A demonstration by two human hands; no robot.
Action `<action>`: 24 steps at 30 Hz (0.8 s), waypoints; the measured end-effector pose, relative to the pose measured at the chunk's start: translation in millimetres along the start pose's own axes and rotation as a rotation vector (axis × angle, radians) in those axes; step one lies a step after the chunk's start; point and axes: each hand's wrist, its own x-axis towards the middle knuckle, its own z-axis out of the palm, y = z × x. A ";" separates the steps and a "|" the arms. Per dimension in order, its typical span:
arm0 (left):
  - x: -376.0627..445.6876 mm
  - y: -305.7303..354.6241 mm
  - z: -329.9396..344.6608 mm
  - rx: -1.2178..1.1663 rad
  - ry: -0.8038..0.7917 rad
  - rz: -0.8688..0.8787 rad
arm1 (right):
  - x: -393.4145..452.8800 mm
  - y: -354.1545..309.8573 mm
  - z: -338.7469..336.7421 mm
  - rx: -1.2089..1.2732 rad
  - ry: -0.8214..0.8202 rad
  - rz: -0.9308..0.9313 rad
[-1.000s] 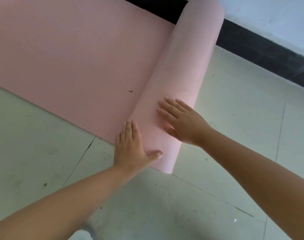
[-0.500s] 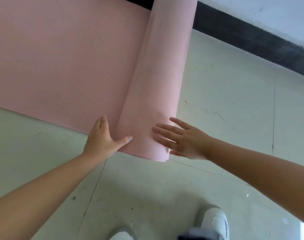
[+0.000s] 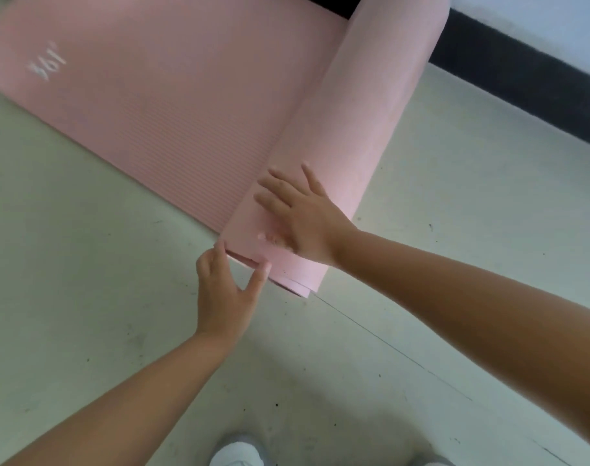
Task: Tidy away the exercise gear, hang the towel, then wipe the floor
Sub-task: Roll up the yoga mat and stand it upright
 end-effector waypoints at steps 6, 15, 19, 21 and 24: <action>29.8 -2.4 -13.5 0.113 -0.033 0.005 | -50.2 29.4 31.1 -0.080 0.117 -0.079; 62.4 39.1 -50.9 0.754 -0.296 -0.112 | -47.9 18.4 30.8 -0.064 -0.010 -0.059; 51.0 62.2 -46.3 0.893 -0.271 -0.064 | -40.2 12.3 22.6 -0.050 -0.115 -0.072; 51.1 62.0 -42.1 0.894 -0.233 -0.042 | -31.0 10.7 19.1 -0.048 -0.147 -0.066; 65.0 42.1 -48.5 0.820 -0.179 0.001 | -5.0 6.0 13.1 -0.034 -0.152 -0.073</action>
